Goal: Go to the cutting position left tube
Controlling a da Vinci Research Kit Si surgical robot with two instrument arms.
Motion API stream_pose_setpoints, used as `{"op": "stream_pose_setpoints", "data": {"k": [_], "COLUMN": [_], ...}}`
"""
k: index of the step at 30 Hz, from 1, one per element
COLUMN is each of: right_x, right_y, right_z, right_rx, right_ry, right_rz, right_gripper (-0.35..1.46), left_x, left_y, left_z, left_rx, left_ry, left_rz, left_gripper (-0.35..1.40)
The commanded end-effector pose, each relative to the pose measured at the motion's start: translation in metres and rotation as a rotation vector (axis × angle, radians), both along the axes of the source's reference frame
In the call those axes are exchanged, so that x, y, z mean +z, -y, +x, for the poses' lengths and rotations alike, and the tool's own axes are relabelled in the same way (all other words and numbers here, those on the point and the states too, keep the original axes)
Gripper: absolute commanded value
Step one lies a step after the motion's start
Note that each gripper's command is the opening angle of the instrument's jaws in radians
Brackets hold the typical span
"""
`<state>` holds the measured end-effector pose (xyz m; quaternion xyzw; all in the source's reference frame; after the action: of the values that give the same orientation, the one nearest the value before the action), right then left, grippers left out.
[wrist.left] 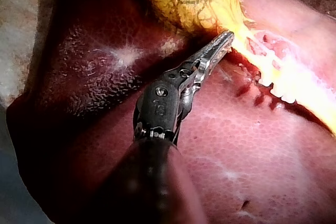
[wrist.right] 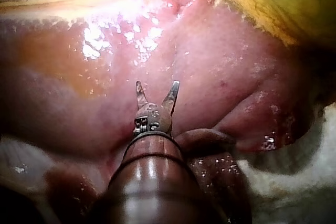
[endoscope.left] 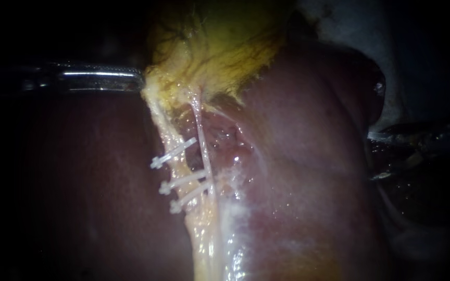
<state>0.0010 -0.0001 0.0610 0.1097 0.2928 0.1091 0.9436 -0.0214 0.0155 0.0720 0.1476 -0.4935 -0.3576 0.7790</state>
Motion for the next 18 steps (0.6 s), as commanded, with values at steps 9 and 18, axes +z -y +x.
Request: {"op": "stream_pose_setpoints", "data": {"k": [9, 18], "right_x": [0.0001, 0.0000], "right_y": [-0.0001, -0.0001], "right_z": [0.0003, 0.0023], "right_rx": [-0.013, -0.089], "right_ry": [-0.020, -0.112], "right_rz": [0.028, 0.136], "right_gripper": [1.44, 1.37], "left_x": [-0.0003, -0.0004], "left_y": [0.0003, 0.0004], "left_z": [-0.0002, -0.0002], "left_rx": [-0.002, -0.003], "left_ry": [-0.002, -0.002], "left_rz": [-0.002, -0.002], "left_gripper": [-0.35, -0.35]}}
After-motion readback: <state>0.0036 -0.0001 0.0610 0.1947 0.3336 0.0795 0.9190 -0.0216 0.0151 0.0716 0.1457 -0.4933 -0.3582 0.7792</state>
